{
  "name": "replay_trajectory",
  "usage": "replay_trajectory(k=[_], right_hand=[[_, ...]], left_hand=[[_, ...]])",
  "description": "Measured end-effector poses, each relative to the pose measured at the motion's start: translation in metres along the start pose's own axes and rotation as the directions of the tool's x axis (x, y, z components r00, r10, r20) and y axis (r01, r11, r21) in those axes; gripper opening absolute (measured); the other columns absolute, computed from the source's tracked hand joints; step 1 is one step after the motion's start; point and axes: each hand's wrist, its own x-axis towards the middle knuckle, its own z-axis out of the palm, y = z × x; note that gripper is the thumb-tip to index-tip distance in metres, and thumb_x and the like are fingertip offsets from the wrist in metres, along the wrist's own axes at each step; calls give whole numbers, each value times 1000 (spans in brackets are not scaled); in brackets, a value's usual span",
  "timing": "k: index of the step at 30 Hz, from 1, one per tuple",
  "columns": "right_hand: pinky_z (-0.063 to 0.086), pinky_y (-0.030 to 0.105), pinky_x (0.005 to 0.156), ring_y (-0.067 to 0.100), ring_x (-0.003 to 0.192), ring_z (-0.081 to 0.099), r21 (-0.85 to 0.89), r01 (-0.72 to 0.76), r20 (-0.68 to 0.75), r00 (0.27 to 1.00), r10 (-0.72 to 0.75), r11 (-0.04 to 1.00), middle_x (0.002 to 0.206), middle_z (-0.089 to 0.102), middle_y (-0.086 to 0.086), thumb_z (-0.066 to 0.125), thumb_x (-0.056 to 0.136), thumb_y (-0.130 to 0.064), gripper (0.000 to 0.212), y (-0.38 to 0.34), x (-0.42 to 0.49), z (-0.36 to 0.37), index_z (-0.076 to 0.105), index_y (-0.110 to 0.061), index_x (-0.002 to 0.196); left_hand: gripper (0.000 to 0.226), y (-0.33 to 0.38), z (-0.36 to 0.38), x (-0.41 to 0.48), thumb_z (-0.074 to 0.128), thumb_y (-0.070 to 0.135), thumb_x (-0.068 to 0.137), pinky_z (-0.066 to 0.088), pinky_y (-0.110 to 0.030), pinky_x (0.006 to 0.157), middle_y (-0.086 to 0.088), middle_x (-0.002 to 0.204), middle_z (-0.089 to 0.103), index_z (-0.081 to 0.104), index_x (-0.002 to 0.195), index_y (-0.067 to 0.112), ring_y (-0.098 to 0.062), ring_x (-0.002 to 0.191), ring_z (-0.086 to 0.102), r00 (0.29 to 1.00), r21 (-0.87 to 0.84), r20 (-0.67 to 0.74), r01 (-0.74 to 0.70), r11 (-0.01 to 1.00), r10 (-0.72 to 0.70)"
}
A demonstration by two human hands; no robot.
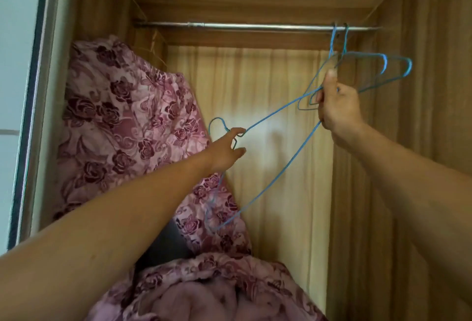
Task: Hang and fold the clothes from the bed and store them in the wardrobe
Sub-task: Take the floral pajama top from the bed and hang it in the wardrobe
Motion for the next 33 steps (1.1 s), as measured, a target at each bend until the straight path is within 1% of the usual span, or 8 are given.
replay_trajectory(k=[4, 10, 15, 19, 21, 23, 27, 33], right_hand=[[24, 13, 34, 7, 30, 38, -43, -50, 83, 995, 53, 998, 38, 45, -5, 41, 94, -66, 56, 35, -17, 4, 51, -20, 63], [35, 17, 38, 13, 37, 50, -126, -217, 210, 948, 239, 968, 60, 63, 3, 45, 102, -55, 46, 92, -55, 11, 59, -15, 84], [53, 29, 50, 24, 57, 65, -246, -353, 335, 843, 421, 903, 89, 65, 13, 47, 96, -66, 59, 136, -103, 12, 60, -10, 108], [45, 29, 77, 26, 101, 65, -803, 169, 553, 566, 611, 571, 112, 66, 0, 49, 89, -74, 58, 194, -174, 0, 64, -22, 111], [42, 26, 83, 25, 114, 61, -834, 383, 532, 367, 763, 397, 123, 65, 1, 57, 82, -76, 69, 222, -214, -11, 61, -25, 128], [46, 30, 95, 27, 123, 60, -853, 379, 478, 298, 826, 357, 137, 61, 6, 71, 79, -64, 83, 243, -246, -21, 45, -25, 147], [46, 29, 84, 33, 118, 62, -909, 296, 409, 495, 767, 293, 132, 63, 12, 60, 92, -39, 52, 264, -268, -25, 51, -14, 136], [37, 29, 73, 40, 107, 63, -900, -50, 254, 745, 616, 432, 114, 66, 23, 61, 91, -25, 19, 228, -190, -3, 60, -7, 98]], left_hand=[[9, -17, 26, -14, 48, 16, 105, 35, -13, 34, -6, 74, 44, 53, 111, 12, -13, 55, 47, 989, -256, -89, 89, 962, -115], [31, -66, 55, -24, 41, 18, 107, 40, -22, 52, 9, 42, 51, 53, 78, 18, 1, 35, 44, 944, -404, -141, 219, 888, -297], [34, -103, 64, -34, 41, 22, 107, 44, -26, 58, 8, 56, 48, 51, 74, 21, -8, 51, 41, 908, -498, -171, 254, 829, -381], [32, -128, 70, -39, 39, 19, 107, 32, -28, 57, -3, 63, 41, 51, 77, 20, -13, 49, 34, 903, -548, -185, 232, 803, -387], [34, -139, 73, -42, 41, 20, 108, 29, -26, 50, 1, 57, 42, 51, 75, 20, -10, 42, 34, 906, -560, -180, 226, 797, -384], [33, -148, 76, -43, 42, 20, 107, 29, -22, 42, 6, 52, 44, 52, 76, 21, -9, 40, 35, 906, -572, -165, 233, 786, -389], [25, -157, 81, -42, 46, 21, 105, 31, -26, 46, -5, 65, 54, 61, 85, 20, -13, 45, 37, 903, -630, -145, 231, 741, -405], [32, -151, 84, -35, 52, 31, 104, 26, -29, 50, -2, 54, 35, 63, 77, 19, -16, 49, 29, 919, -691, -141, 176, 701, -369]])
